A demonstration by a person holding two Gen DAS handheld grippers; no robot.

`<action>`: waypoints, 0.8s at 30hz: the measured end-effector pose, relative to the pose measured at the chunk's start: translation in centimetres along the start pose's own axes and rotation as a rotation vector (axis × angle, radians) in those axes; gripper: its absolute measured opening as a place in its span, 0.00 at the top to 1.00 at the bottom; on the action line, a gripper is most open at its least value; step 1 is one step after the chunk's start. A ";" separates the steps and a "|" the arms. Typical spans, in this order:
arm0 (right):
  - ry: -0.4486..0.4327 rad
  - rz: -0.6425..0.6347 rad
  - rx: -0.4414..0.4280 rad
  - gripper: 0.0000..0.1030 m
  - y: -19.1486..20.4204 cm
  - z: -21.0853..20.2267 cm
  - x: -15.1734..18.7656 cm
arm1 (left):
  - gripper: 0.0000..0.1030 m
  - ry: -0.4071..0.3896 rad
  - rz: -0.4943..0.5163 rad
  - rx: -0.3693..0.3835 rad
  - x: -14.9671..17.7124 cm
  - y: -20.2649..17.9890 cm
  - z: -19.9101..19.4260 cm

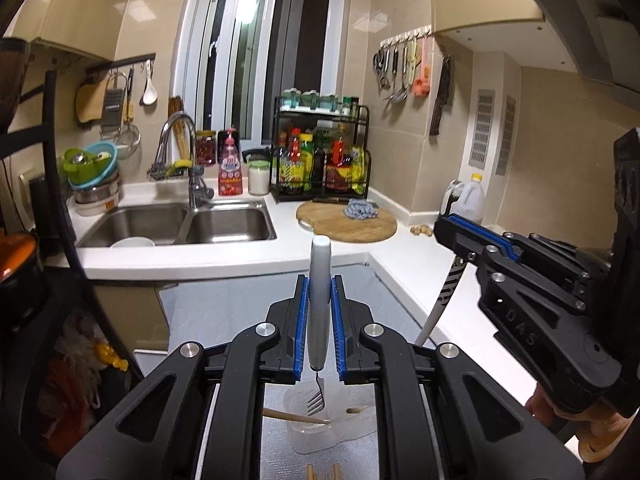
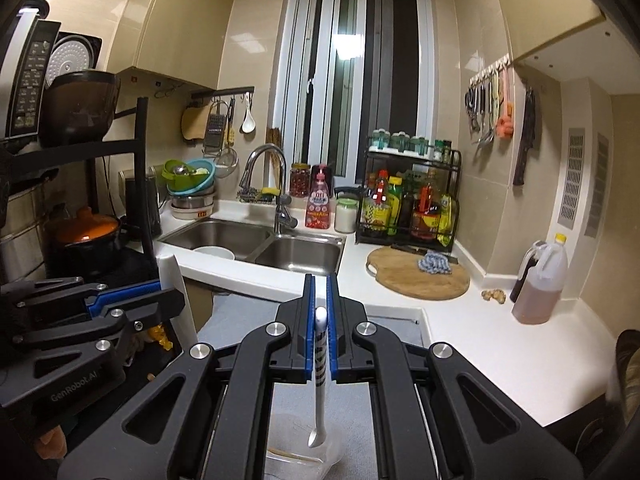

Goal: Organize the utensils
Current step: 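Lift fork and spoon into the clear container and open both tools to release, then withdraw both open tools from the container back over the cloth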

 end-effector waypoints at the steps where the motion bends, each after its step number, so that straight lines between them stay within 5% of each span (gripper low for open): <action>1: 0.007 0.001 -0.002 0.95 0.0 0.4 0.4 | 0.89 0.013 -0.009 -0.002 0.6 0.4 0.6; 10: 0.077 0.027 -0.013 0.95 -0.1 2.3 4.0 | 0.87 0.067 -0.053 -0.021 2.9 2.0 2.7; 11: 0.086 0.032 -0.015 0.94 -0.2 2.4 4.3 | 0.72 0.072 -0.057 -0.026 3.0 2.1 2.6; 12: 0.100 0.041 -0.018 0.89 -0.4 2.5 4.7 | 0.40 0.071 -0.060 -0.032 3.0 2.2 2.5; 14: 0.110 0.053 -0.009 0.75 -0.6 2.3 5.1 | 0.17 0.007 -0.072 -0.083 2.7 2.5 0.9; 16: 0.101 0.073 0.022 0.56 -1.2 1.6 5.5 | 0.14 -0.042 -0.073 -0.116 2.4 2.6 -0.8; 24: 0.102 0.130 0.033 0.43 -2.4 -2.6 6.6 | 0.12 -0.024 -0.077 -0.199 3.3 2.8 -4.8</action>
Point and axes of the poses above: each gripper's, at about its wrist camera, not at the fingertips, and z roughly the way its jaws point, y to its left, x to its underside, the point moved 4 cm from there along z, roughly the way its jaws point, and after that the axes turned 12 degrees about x, right-handed, at the moved point
